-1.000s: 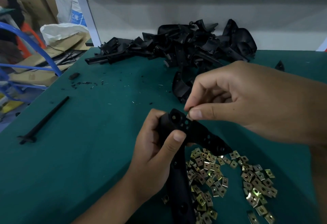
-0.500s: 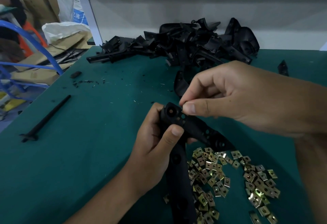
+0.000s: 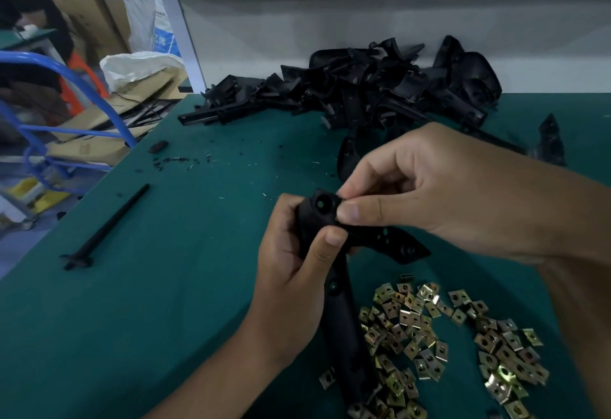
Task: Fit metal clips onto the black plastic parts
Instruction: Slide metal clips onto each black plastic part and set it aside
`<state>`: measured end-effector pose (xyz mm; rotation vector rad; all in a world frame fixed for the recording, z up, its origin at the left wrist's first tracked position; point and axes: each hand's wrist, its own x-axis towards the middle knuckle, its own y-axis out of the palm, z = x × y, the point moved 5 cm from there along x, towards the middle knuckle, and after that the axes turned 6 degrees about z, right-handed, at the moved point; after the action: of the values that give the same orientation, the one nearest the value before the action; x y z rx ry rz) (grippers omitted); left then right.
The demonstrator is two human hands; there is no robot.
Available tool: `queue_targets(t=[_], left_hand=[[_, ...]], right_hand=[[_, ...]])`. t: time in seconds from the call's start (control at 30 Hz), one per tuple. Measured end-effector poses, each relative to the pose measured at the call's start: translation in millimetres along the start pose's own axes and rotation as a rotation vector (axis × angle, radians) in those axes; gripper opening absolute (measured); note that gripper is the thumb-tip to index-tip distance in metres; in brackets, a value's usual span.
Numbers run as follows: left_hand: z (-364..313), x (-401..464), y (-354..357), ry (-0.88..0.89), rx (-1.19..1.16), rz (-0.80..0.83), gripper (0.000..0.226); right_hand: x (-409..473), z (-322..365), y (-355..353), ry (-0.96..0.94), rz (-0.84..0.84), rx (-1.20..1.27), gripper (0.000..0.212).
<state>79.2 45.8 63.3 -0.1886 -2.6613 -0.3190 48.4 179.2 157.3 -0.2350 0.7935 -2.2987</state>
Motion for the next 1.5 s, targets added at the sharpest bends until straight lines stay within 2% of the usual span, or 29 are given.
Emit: queue_targets(t=[0.2, 0.4, 0.53, 0.97, 1.2, 1.37, 1.43, 1.5], left_hand=[[0, -4, 6, -0.014, -0.080, 0.018, 0.032], [-6, -3, 9, 0.011, -0.101, 0.028, 0.028], [-5, -5, 9, -0.005, -0.114, 0.032, 0.030], [-8, -5, 6, 0.002, -0.100, -0.030, 0.024], [-10, -7, 9, 0.011, -0.110, -0.034, 0.021], [-12, -6, 4, 0.009, -0.120, -0.062, 0.026], [-11, -5, 2, 0.000, -0.142, -0.073, 0.035], [-10, -3, 2, -0.009, -0.129, -0.067, 0.049]], right_hand=[[-7, -3, -14, 0.008, 0.081, 0.058, 0.028], [-10, -3, -8, 0.021, 0.137, -0.017, 0.018], [-9, -2, -4, 0.018, 0.186, 0.022, 0.014], [-5, -2, 3, 0.042, 0.208, 0.212, 0.018], [-4, -3, 5, 0.043, 0.231, 0.149, 0.017], [-9, -9, -15, 0.027, 0.081, 0.200, 0.019], [-16, -11, -27, 0.007, 0.053, 0.259, 0.016], [-21, -9, -34, -0.014, 0.051, 0.248, 0.021]])
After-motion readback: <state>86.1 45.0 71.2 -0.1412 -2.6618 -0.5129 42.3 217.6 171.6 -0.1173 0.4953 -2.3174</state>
